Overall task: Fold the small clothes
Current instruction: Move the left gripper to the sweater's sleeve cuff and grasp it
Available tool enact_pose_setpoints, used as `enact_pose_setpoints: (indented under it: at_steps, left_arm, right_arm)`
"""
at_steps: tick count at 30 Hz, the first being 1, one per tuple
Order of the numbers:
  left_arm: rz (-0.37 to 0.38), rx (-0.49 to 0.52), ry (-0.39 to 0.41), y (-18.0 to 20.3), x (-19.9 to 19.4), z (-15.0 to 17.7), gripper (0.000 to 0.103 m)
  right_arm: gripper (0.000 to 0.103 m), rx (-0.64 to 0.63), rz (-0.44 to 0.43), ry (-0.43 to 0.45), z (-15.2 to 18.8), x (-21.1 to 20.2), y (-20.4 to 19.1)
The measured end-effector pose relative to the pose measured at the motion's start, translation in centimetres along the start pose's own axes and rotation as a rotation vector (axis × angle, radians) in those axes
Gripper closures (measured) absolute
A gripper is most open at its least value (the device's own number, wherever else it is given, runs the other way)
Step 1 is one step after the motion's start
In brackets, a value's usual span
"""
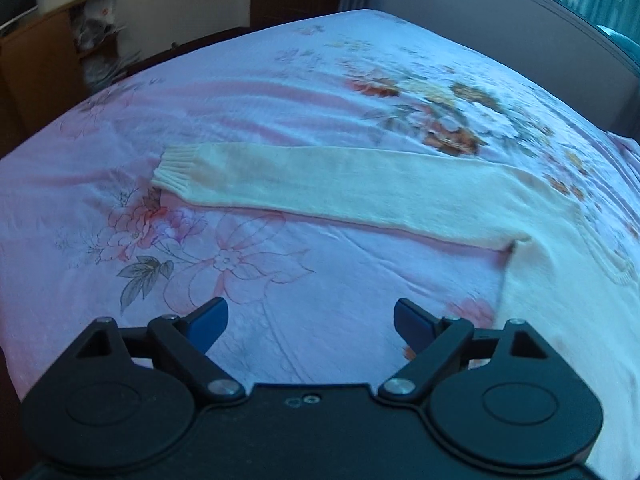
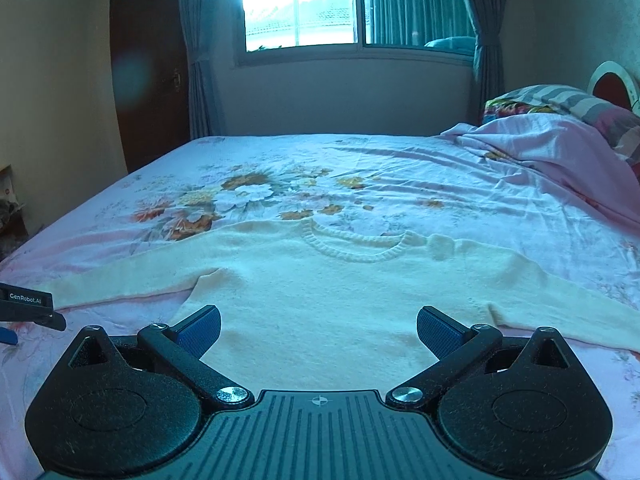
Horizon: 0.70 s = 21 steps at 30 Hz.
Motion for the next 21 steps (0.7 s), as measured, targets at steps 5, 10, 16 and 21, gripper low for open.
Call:
enact_pose_setpoints:
  at_steps: [5,10,16,21]
  left_arm:
    - [-0.019,-0.065,-0.006,-1.7,2.2,-1.9,0.019]
    - [0.025,-0.169,-0.046,-4.0,4.7,-4.2,0.038]
    - [0.116,-0.363,-0.085,-7.1,8.1,-6.4,0.049]
    - [0.171,-0.487,-0.067,-8.7,10.5,-7.7,0.049]
  right_arm:
    - [0.000,-0.014,0.005,-0.016,-0.7,3.3,-1.2]
    - [0.000,-0.015,-0.007,-0.035,-1.4,6.0,-1.8]
    - [0.000,-0.027,-0.003,-0.052,-1.3,8.0,-2.2]
    - [0.000,-0.027,0.002,-0.066,-1.1,9.2,-1.9]
Point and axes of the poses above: each gripper's, at about its wrist camera, not at the fingertips, and x roughly the way its jaws point, y to its right, z to its underside, the point moved 2 cm from there along x, roughly the way its jaws point, and after that the axes turned 6 degrees about -y, right-handed, at the moved point
